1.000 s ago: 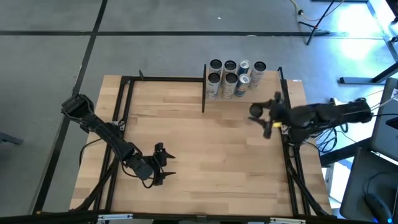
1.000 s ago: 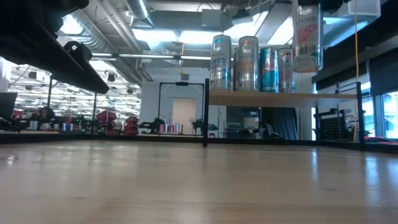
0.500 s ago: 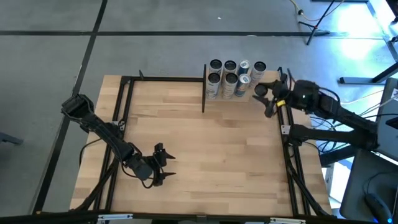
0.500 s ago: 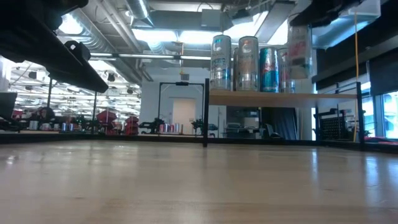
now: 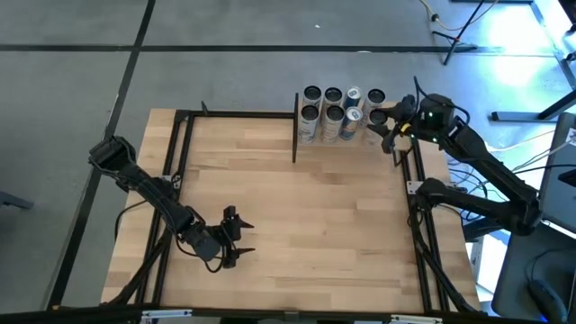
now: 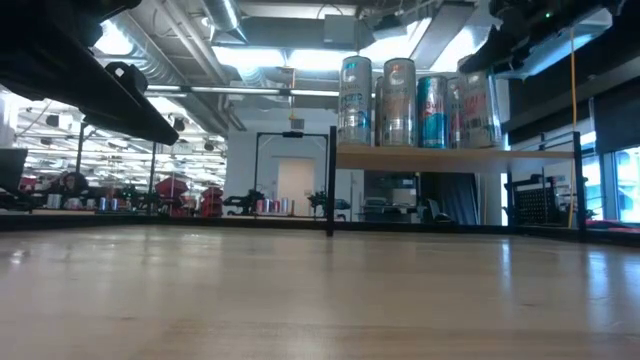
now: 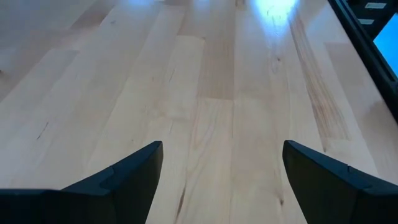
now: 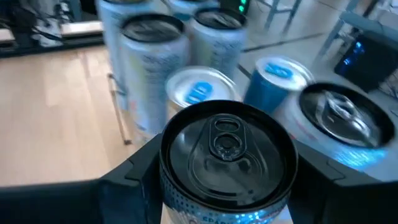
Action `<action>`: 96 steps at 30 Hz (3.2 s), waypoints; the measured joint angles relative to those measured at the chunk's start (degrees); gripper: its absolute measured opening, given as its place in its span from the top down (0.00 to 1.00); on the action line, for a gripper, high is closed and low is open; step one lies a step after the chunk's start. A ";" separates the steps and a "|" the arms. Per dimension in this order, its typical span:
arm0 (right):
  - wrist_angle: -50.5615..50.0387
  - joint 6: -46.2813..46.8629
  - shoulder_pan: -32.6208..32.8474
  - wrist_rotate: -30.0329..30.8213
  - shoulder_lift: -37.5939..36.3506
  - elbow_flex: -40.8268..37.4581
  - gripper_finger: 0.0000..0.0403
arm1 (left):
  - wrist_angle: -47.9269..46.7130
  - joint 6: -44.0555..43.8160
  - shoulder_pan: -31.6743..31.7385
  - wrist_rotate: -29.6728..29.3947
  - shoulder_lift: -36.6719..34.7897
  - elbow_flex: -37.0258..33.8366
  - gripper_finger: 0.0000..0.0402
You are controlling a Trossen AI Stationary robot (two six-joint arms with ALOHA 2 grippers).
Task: Place canned beverage on shelf
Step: Put the white pink soda can aligned with the other white pink soda can on the shelf, then return to Home Position
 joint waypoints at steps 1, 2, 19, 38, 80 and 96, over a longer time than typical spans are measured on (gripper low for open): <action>-0.15 -0.07 -0.61 -0.08 0.38 0.00 0.45 | 0.00 0.00 0.00 0.00 0.00 0.00 0.22; -0.08 -0.19 -1.13 -0.08 0.74 0.00 0.45 | 0.00 0.00 0.00 -0.01 0.00 0.00 0.22; 2.33 -0.81 -1.84 -0.30 3.44 0.04 0.32 | 0.00 -0.24 0.00 0.00 0.00 0.00 0.22; -4.91 1.99 -1.75 -0.88 3.25 11.24 0.17 | 1.81 -0.50 0.88 -0.02 0.02 0.00 0.22; 40.20 17.17 54.48 15.30 -6.80 -36.11 1.00 | 0.08 21.00 29.16 19.99 -60.34 -30.84 0.97; 26.39 18.71 54.44 19.47 -43.35 -47.90 1.00 | -6.08 22.40 29.16 17.44 -70.35 -32.57 0.97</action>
